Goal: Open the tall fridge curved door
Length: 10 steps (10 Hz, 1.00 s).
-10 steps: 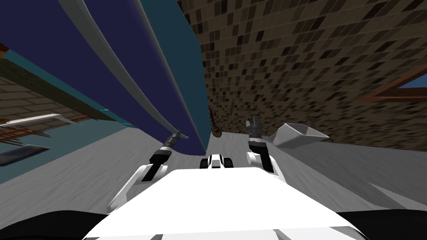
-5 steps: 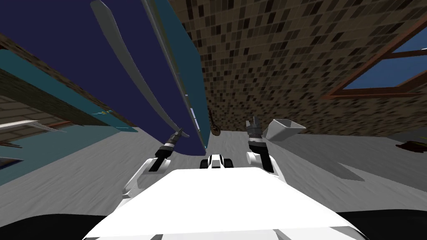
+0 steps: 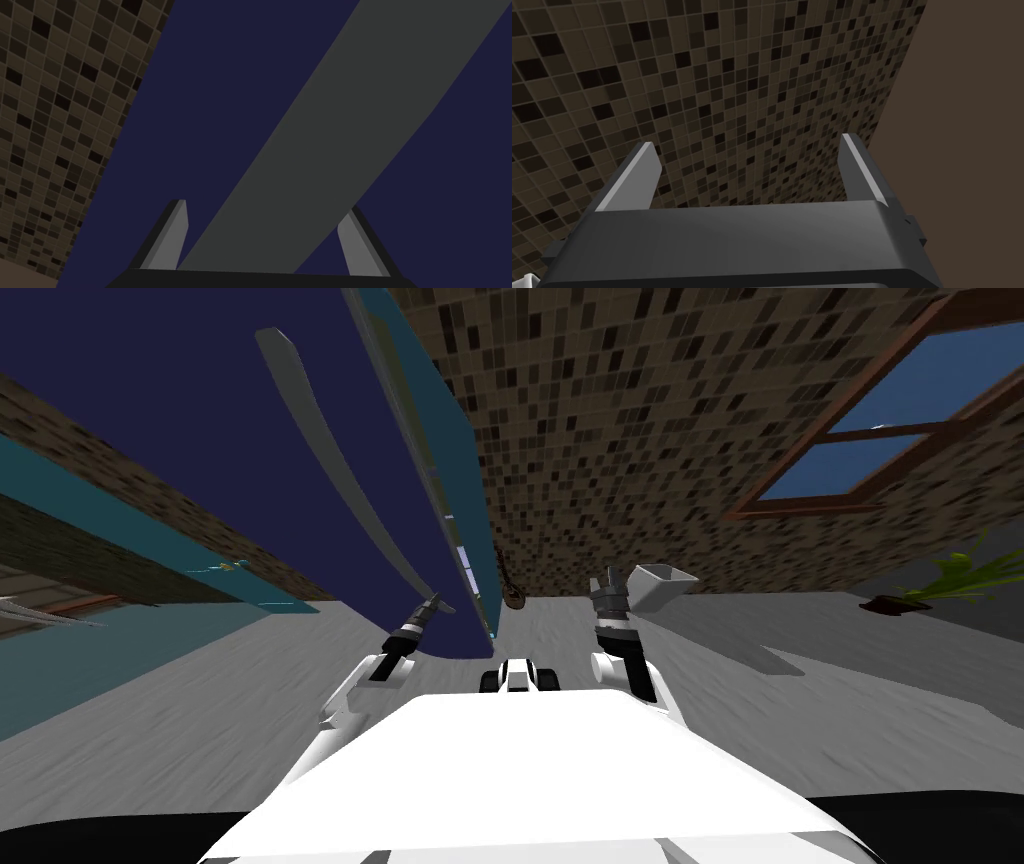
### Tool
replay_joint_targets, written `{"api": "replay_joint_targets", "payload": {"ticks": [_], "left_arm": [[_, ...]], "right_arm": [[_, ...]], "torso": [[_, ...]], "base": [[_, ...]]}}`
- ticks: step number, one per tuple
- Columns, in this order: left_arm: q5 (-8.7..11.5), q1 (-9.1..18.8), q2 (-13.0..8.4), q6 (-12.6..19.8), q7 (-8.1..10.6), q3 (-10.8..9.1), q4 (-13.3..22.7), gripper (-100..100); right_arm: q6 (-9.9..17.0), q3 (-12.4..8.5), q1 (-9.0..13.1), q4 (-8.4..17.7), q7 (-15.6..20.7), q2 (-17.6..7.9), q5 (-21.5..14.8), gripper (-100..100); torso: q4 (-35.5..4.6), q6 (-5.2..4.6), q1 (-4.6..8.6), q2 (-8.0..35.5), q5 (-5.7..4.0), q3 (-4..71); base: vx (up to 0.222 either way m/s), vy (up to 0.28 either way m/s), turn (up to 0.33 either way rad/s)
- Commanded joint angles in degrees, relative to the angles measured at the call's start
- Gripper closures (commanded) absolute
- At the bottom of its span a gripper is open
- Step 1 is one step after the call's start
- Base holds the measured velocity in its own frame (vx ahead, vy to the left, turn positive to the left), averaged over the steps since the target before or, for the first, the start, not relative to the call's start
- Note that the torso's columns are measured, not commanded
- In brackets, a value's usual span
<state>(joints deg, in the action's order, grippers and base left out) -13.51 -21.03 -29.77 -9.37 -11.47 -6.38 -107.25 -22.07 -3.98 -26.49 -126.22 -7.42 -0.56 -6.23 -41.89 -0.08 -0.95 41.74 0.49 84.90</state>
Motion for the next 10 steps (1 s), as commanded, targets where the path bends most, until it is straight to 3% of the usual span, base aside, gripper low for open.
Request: {"api": "replay_joint_targets", "payload": {"ticks": [1,4,5,7,10], "left_arm": [[1.67,3.85,-0.63,-0.34,-1.01,0.71,4.58,100],[1.67,3.85,-0.63,-0.34,-1.01,0.71,8.12,100],[4.69,6.76,-2.85,-1.73,-2.69,1.94,9.46,100],[5.00,10.37,-2.85,-1.73,-2.69,1.94,12.16,100],[5.00,10.37,-2.85,-1.73,-2.69,1.94,16.19,100]], "right_arm": [[0.00,0.00,0.01,0.01,0.00,0.00,0.00,0],[0.00,0.00,-0.03,0.00,0.00,0.01,0.00,0],[0.00,0.00,-0.04,0.00,0.00,0.01,0.00,0],[0.00,-0.01,0.00,0.01,0.00,-0.01,0.00,0],[0.00,0.00,-0.03,0.00,0.00,0.01,0.00,0]], "torso": [[-0.09,0.07,0.20,0.51,0.07,-0.39],[0.22,0.40,0.15,-0.53,-0.03,0.26],[0.27,0.35,0.03,-0.67,0.00,0.37],[-0.11,0.17,-0.02,0.54,0.10,-0.40],[0.10,0.48,0.26,-0.31,-0.12,0.14]], "base": [[-0.225,0.078,-0.111],[-0.046,0.007,0.004],[-0.164,0.092,-0.309],[-0.249,0.109,-0.198],[-0.061,-0.019,0.028]]}}
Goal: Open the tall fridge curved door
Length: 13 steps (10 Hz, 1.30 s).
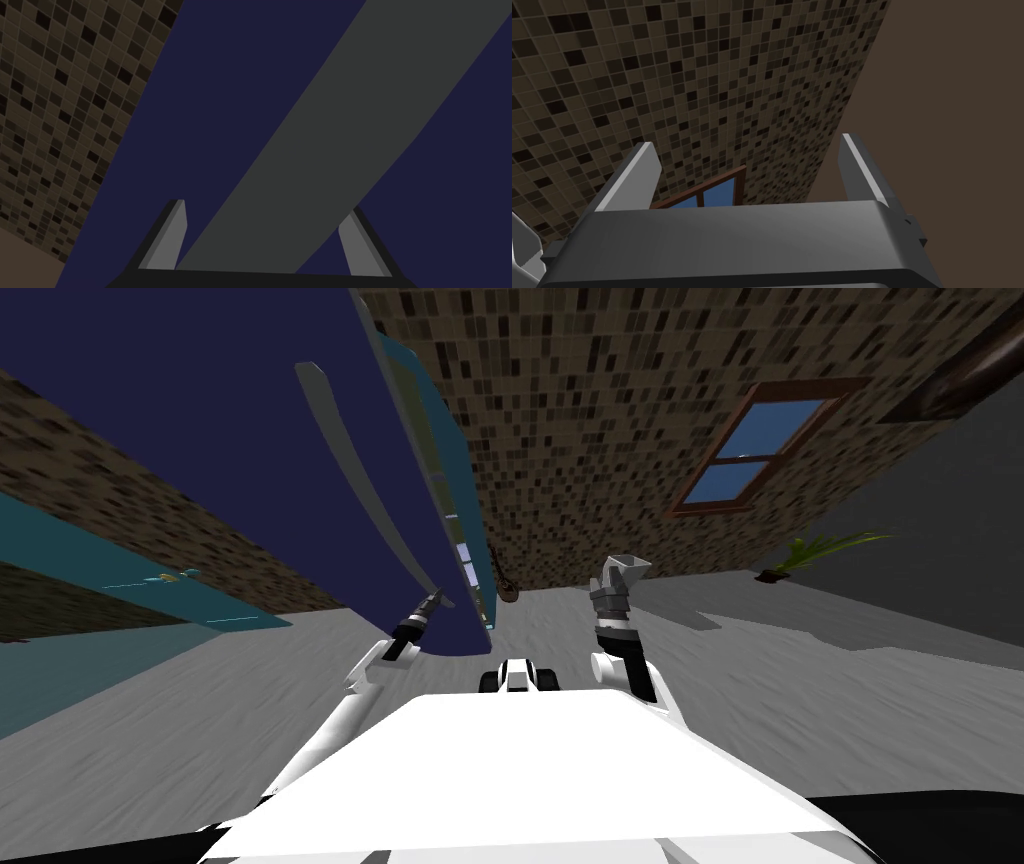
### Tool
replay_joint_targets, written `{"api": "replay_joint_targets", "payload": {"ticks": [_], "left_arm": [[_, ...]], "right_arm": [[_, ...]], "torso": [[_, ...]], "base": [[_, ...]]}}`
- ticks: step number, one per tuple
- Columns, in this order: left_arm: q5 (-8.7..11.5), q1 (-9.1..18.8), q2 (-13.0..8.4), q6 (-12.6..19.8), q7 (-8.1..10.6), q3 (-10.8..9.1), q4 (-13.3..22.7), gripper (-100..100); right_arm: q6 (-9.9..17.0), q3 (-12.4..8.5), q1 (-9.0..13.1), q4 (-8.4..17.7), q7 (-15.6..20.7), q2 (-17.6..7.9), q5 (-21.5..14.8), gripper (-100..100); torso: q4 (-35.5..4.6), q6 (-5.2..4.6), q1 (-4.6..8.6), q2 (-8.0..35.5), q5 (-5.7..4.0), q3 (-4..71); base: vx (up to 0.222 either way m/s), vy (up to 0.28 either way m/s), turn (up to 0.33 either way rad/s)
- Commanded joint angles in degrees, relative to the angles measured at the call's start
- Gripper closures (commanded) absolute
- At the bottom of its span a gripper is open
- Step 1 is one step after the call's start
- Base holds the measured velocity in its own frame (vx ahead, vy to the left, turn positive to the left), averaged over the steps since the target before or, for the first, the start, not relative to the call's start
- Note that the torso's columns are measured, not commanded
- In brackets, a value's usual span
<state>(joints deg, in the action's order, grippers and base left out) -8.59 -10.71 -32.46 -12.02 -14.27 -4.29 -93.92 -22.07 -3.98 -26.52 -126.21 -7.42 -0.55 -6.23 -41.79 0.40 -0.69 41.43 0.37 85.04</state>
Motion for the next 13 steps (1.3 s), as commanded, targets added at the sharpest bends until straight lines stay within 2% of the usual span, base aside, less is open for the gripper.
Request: {"api": "replay_joint_targets", "payload": {"ticks": [1,3,4,6,8,10,11,12,13], "left_arm": [[0.07,0.06,-0.16,0.93,0.12,-0.15,3.51,100],[0.07,0.06,-0.16,0.93,0.12,-0.15,3.51,100],[2.91,3.33,-2.39,-0.46,-1.57,1.07,5.01,100],[3.39,6.58,-2.39,-0.46,-1.57,1.07,8.19,100],[3.39,6.58,-2.39,-0.46,-1.57,1.07,10.97,100],[3.39,6.58,-2.39,-0.46,-1.57,1.07,12.23,100],[6.44,9.93,-4.61,-1.85,-3.25,2.30,14.57,100],[6.72,11.56,-4.61,-1.85,-3.25,2.30,16.04,100],[6.72,13.10,-4.61,-1.85,-3.25,2.30,17.19,100]], "right_arm": [[0.00,0.00,-0.01,0.00,0.00,0.00,0.00,0],[0.00,-0.01,-0.02,0.00,0.00,-0.01,0.00,0],[0.00,-0.01,-0.01,0.00,0.00,-0.01,0.00,0],[0.01,-0.01,0.04,0.01,0.00,-0.02,0.00,0],[0.00,0.00,0.01,0.00,0.00,-0.01,0.00,0],[0.00,-0.01,-0.02,-0.01,0.00,0.00,0.00,0],[0.00,-0.01,-0.02,-0.01,0.00,-0.01,0.00,0],[0.00,-0.01,0.02,0.00,0.00,-0.03,0.00,0],[0.01,-0.02,0.02,0.01,0.00,-0.02,0.00,0]], "torso": [[0.12,-0.09,-0.21,-0.29,0.08,0.20],[0.11,-0.04,-0.48,-0.03,0.21,0.03],[0.08,-0.01,-0.50,0.13,0.22,-0.09],[-0.34,-0.19,-0.26,1.27,0.18,-0.78],[-0.34,0.12,0.19,0.41,-0.20,-0.23],[-0.05,0.06,-0.23,-0.15,-0.03,0.15],[-0.03,0.08,-0.48,-0.05,0.07,0.08],[-0.22,-0.18,-0.75,0.70,0.19,-0.35],[-0.36,-0.10,-0.31,1.15,0.17,-0.70]], "base": [[0.018,-0.015,-0.016],[0.014,-0.003,-0.007],[-0.185,0.104,-0.310],[-0.298,0.085,-0.199],[-0.079,-0.020,0.037],[0.017,-0.024,-0.005],[-0.176,0.114,-0.385],[-0.282,0.110,-0.283],[-0.241,0.026,-0.022]]}}
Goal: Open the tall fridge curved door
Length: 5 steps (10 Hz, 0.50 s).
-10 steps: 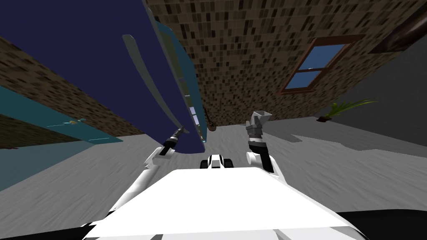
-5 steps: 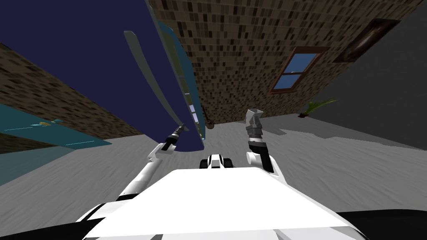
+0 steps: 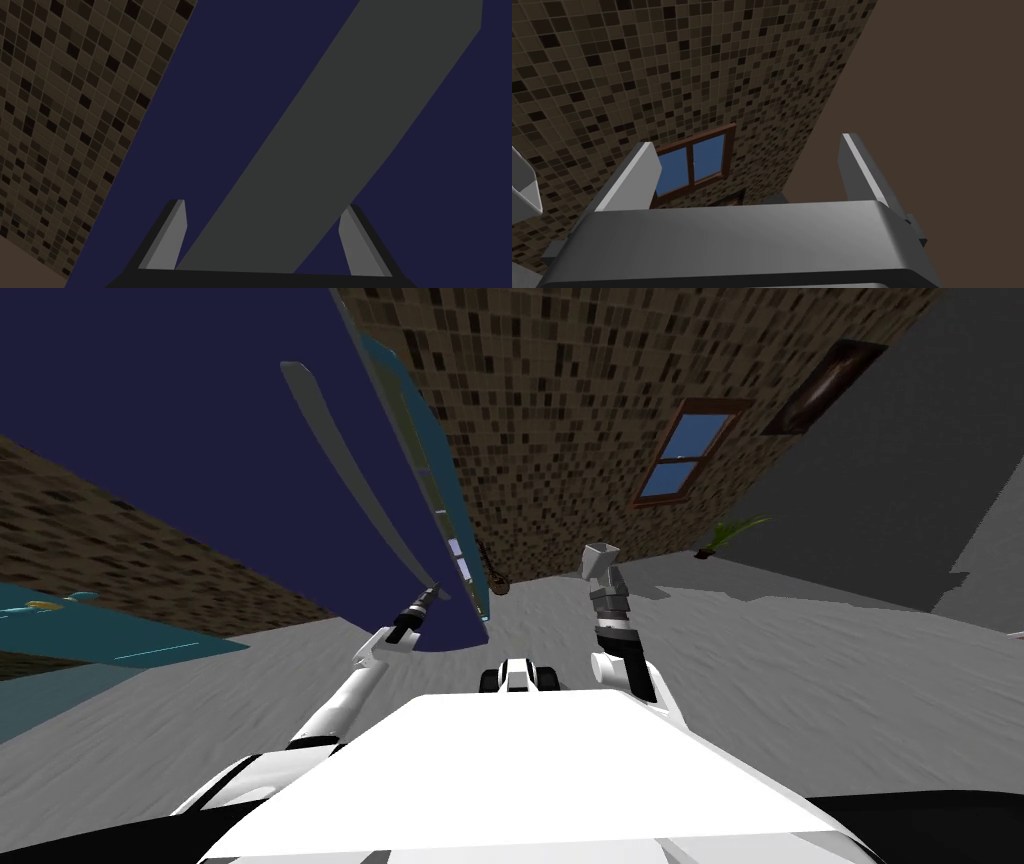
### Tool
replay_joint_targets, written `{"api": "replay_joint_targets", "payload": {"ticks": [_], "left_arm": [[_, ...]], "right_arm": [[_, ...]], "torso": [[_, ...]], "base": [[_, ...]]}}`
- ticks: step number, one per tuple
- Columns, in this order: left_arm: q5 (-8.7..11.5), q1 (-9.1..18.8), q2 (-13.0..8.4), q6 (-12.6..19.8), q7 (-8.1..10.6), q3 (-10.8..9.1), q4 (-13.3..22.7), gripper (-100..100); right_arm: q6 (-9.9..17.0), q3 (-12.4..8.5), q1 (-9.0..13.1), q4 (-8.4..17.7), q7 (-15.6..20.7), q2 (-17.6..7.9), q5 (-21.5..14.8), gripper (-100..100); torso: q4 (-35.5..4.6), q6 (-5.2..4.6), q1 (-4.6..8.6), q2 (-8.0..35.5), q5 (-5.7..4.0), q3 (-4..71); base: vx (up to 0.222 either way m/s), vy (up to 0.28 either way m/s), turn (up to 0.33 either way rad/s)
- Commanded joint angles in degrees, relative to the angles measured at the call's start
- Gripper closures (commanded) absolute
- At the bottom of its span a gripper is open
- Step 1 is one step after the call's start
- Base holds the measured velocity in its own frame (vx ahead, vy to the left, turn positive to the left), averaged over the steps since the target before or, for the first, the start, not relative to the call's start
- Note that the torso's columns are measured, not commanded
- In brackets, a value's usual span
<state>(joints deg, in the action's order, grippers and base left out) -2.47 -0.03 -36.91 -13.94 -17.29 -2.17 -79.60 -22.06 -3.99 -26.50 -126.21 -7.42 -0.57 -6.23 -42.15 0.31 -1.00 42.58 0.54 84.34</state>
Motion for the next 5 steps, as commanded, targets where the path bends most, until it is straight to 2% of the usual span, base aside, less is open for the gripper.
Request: {"api": "replay_joint_targets", "payload": {"ticks": [1,3,4,5], "left_arm": [[0.60,2.42,-0.16,0.07,-0.23,0.18,3.78,100],[0.60,2.42,-0.16,0.07,-0.23,0.18,6.62,100],[3.30,5.37,-2.39,-1.31,-1.91,1.40,8.20,100],[3.92,6.78,-2.39,-1.31,-1.91,1.40,9.74,100]], "right_arm": [[0.00,0.00,-0.01,0.00,0.00,0.01,0.00,0],[-0.01,0.01,-0.03,-0.01,0.00,0.02,0.00,0],[-0.01,0.01,-0.04,-0.01,0.00,0.02,0.00,0],[-0.01,0.01,-0.01,-0.01,0.00,0.00,0.00,0]], "torso": [[-0.08,0.23,0.39,-0.11,-0.23,0.06],[0.12,0.16,0.42,-0.99,-0.35,0.64],[0.30,0.13,0.16,-1.22,-0.20,0.79],[0.10,-0.33,0.13,-0.60,-0.16,0.46]], "base": [[-0.145,-0.023,0.036],[-0.024,-0.033,0.012],[-0.176,0.034,-0.353],[-0.316,0.066,-0.264]]}}
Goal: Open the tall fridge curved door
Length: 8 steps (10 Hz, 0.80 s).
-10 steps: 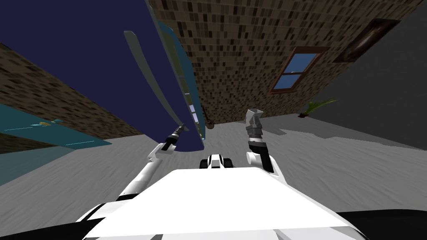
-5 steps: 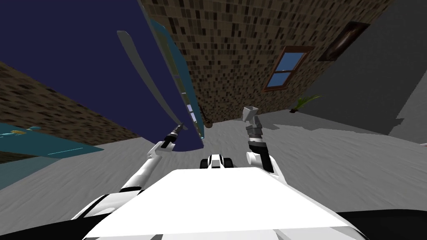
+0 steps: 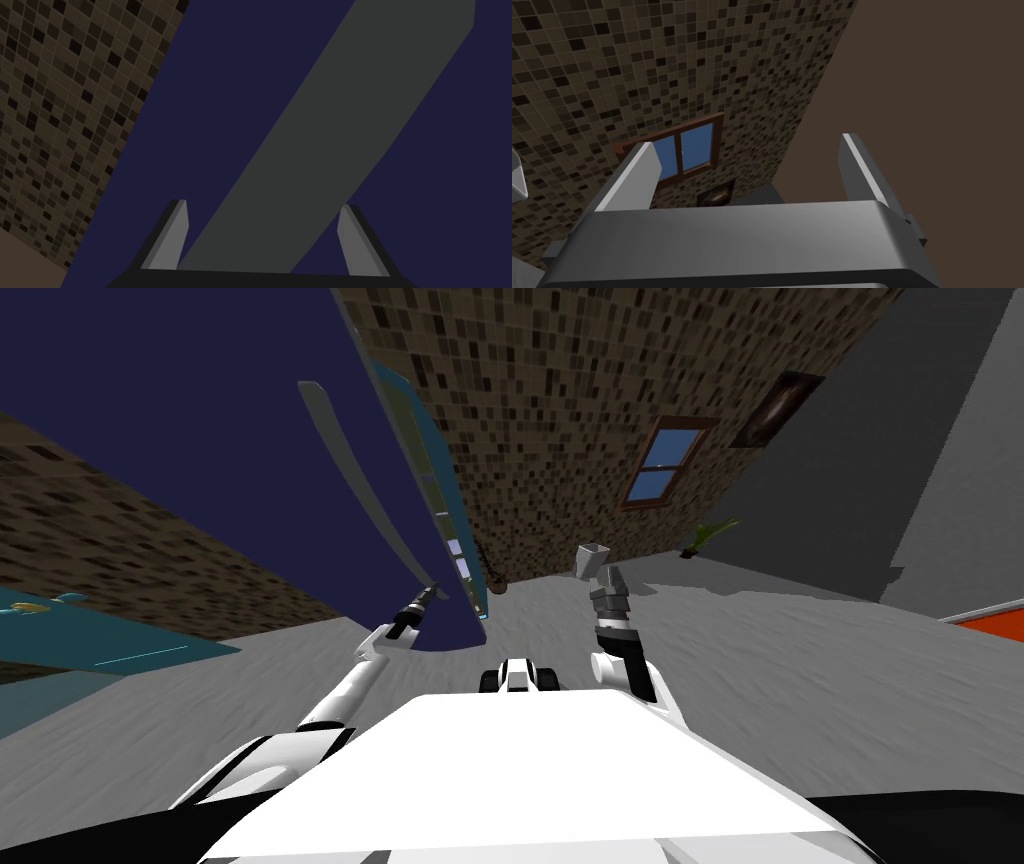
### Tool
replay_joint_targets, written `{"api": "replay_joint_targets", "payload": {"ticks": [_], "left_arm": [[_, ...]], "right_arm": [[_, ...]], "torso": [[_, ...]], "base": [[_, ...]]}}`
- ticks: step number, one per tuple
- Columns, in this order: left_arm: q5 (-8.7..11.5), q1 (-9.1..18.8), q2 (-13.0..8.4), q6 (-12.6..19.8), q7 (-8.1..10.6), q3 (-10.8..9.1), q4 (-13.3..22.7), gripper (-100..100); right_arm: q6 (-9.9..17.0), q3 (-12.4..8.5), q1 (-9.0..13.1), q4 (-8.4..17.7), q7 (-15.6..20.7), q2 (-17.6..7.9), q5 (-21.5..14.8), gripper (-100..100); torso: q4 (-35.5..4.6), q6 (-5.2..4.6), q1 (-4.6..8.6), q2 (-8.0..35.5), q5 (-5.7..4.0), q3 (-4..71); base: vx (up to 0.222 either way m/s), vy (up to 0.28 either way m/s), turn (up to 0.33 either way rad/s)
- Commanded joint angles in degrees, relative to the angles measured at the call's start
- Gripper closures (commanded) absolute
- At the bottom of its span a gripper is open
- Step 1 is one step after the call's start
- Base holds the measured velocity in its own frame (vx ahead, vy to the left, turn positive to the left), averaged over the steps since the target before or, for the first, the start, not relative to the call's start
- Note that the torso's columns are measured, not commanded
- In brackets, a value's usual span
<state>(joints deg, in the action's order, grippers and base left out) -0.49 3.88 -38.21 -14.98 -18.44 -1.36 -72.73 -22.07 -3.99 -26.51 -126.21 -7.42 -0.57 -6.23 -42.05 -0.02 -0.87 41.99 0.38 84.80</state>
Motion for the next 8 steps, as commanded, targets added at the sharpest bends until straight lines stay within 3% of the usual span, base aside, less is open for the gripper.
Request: {"api": "replay_joint_targets", "payload": {"ticks": [1,4,6,7,8], "left_arm": [[1.94,4.59,-1.10,-0.27,-0.76,0.59,3.76,100],[1.94,5.03,-1.10,-0.27,-0.76,0.59,8.41,100],[1.94,5.03,-1.10,-0.27,-0.76,0.59,8.48,100],[4.79,7.88,-3.33,-1.66,-2.44,1.82,10.49,100],[5.27,9.95,-3.33,-1.66,-2.44,1.82,12.92,100]], "right_arm": [[0.00,0.00,0.01,0.01,0.00,0.00,0.00,0],[0.00,0.00,-0.03,0.00,0.00,0.01,0.00,0],[0.00,0.00,-0.04,0.00,0.00,0.01,0.00,0],[0.00,0.00,-0.04,0.00,0.00,0.01,0.00,0],[0.00,0.00,0.00,0.00,0.00,0.00,0.00,0]], "torso": [[-0.17,0.04,0.34,0.65,0.00,-0.46],[-0.25,0.43,0.55,-0.18,-0.39,0.08],[0.00,0.49,0.07,-0.26,-0.12,0.13],[0.01,0.53,-0.08,-0.10,-0.03,0.02],[-0.19,0.21,-0.15,0.57,0.01,-0.37]], "base": [[-0.269,0.038,-0.032],[-0.038,-0.011,0.006],[0.024,-0.014,-0.007],[-0.195,0.071,-0.327],[-0.298,0.080,-0.271]]}}
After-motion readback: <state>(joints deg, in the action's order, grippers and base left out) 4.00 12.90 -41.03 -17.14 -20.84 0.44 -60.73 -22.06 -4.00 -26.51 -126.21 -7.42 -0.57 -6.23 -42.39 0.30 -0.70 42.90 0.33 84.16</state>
